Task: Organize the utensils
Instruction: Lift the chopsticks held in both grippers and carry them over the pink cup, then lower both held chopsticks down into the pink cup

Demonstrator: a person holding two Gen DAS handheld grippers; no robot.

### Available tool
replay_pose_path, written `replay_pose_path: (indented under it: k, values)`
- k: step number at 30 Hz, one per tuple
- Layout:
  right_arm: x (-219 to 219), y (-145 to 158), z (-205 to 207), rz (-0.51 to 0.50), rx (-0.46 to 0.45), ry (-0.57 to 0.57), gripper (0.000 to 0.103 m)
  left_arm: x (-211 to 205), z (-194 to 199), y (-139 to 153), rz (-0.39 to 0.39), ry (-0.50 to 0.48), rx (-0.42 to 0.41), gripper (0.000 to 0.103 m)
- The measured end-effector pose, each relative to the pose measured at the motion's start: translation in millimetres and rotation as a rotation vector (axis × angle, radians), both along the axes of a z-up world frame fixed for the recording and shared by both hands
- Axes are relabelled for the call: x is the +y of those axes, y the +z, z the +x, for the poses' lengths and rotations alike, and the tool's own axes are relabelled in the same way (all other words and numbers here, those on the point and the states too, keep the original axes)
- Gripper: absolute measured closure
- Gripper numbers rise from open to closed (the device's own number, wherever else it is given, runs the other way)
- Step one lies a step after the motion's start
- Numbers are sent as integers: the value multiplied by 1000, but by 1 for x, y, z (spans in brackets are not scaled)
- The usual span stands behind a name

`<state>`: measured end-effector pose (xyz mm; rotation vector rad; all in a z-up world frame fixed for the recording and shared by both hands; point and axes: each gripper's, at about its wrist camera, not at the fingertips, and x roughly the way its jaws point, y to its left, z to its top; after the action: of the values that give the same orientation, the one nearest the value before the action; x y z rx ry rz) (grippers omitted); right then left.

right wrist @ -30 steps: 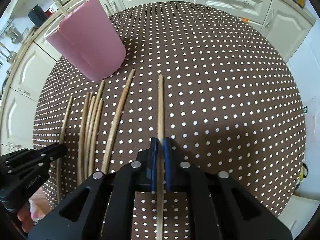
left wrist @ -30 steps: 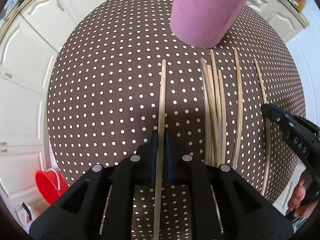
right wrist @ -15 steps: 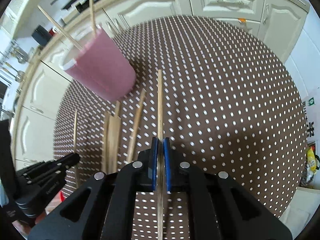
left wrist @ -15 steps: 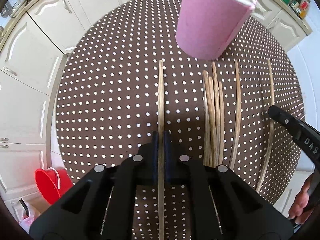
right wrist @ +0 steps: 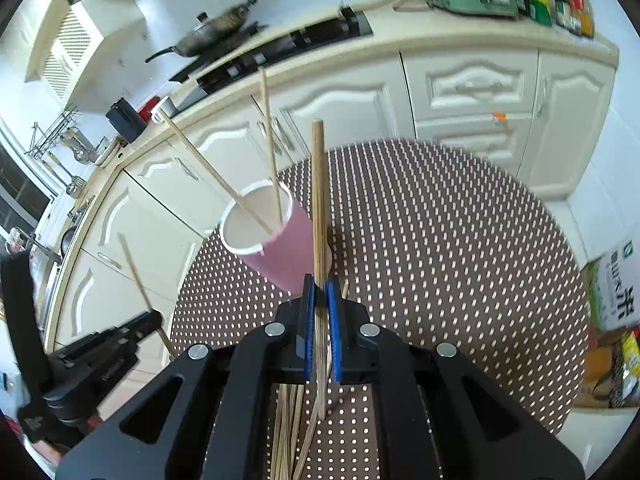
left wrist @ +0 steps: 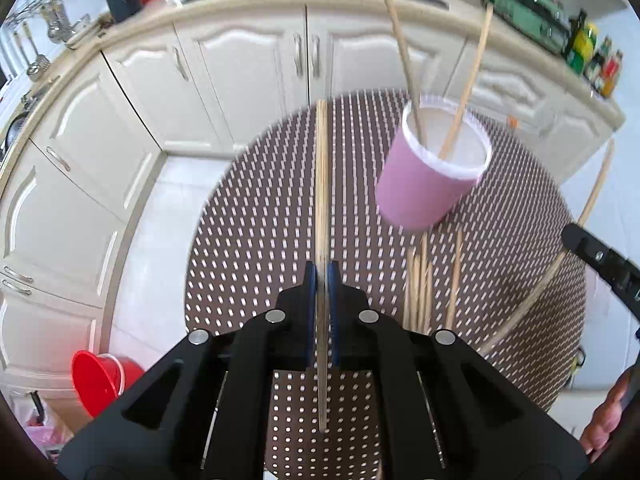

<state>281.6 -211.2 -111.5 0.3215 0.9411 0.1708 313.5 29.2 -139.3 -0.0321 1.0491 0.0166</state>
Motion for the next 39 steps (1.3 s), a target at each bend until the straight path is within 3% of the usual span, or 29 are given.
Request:
replay_pose_path:
  k: [9,21,25,30,39]
  values:
    - [1,26,1,18,-73,-9,97,3,-8,66,-7,13,-153,96]
    - [-4,66,12,74,-190,-19,97,-4,-7,98,-54,-2,-218,96]
    - [-11,80,16,102,-222,-32,97,-2,-7,111,-142,-26,-241,96]
    - [-18,101,23,119,-280,-50,97,-6,-5,120,-152,-41,-257,96]
    - [-22,100,42,123,-263,-44,97,-21,5,132,-148,-66,-272,96]
